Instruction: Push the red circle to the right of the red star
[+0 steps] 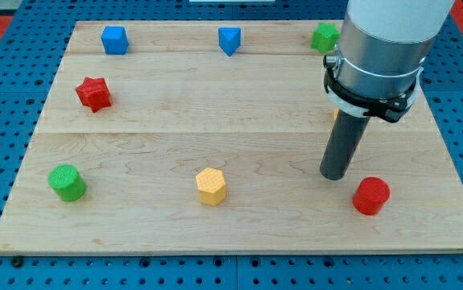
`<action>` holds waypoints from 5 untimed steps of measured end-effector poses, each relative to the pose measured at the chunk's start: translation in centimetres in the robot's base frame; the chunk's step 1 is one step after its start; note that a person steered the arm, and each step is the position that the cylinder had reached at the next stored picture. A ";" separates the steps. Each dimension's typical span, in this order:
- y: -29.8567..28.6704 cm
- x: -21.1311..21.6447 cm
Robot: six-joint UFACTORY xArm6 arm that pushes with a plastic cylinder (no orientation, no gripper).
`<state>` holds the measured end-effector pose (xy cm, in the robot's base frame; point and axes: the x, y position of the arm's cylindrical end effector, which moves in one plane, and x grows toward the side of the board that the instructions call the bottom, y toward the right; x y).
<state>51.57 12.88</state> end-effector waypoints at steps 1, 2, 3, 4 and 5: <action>0.0 0.0; 1.0 -0.1; 1.0 -0.2; 1.1 -0.4; 0.0 -1.8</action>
<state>49.77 12.92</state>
